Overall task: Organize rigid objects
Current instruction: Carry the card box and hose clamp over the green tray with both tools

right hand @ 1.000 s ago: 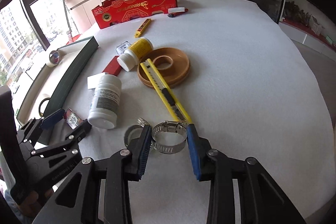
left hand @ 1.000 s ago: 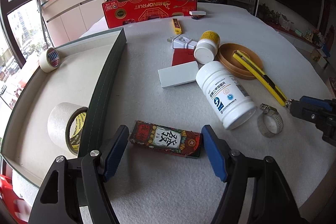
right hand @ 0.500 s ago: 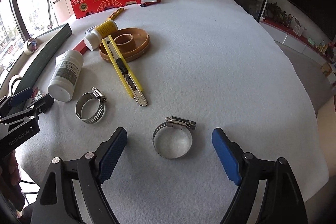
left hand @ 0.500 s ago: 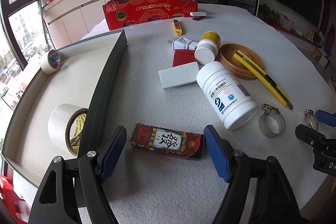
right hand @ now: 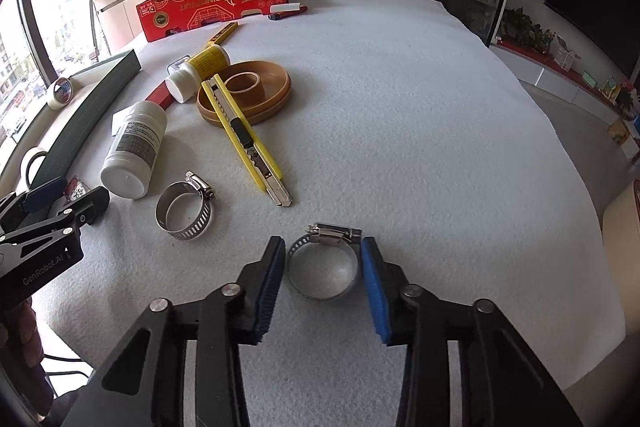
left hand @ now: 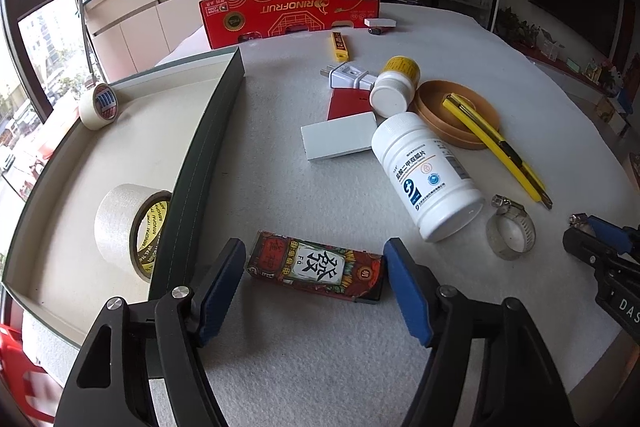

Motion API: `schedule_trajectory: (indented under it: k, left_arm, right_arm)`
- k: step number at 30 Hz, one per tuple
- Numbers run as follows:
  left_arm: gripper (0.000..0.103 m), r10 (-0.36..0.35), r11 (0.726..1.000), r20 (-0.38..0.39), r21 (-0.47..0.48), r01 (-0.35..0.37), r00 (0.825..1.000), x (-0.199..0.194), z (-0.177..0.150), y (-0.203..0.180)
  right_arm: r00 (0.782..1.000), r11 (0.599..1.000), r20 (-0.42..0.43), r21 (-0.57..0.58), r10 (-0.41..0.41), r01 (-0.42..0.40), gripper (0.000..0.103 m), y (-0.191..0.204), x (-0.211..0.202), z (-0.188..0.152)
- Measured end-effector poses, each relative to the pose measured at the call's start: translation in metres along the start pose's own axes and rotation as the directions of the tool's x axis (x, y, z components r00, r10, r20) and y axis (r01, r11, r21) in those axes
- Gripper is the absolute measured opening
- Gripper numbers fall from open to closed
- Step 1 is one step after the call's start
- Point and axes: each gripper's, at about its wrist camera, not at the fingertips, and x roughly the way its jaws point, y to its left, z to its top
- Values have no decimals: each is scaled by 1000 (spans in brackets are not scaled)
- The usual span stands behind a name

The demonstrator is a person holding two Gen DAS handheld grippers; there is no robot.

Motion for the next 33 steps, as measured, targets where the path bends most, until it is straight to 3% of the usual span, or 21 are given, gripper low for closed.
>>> schedule_trajectory:
  k: [9, 19, 27, 33]
  left_arm:
    - [74, -64, 996, -3, -68, 64, 998, -13, 0, 7]
    - [74, -90, 992, 69, -79, 96, 994, -45, 11, 9]
    - [74, -42, 985, 112, -161, 59, 993, -65, 19, 41]
    - [74, 44, 969, 122, -245, -13, 992, -73, 21, 81]
  right_arm:
    - [999, 999, -26, 40, 29, -28, 38, -7, -7, -1]
    - [997, 998, 38, 18, 64, -64, 38, 3, -33, 21]
    - [989, 990, 42, -20, 143, -142, 38, 33, -35, 46]
    - [978, 977, 47, -78, 203, -199, 38, 63, -38, 66]
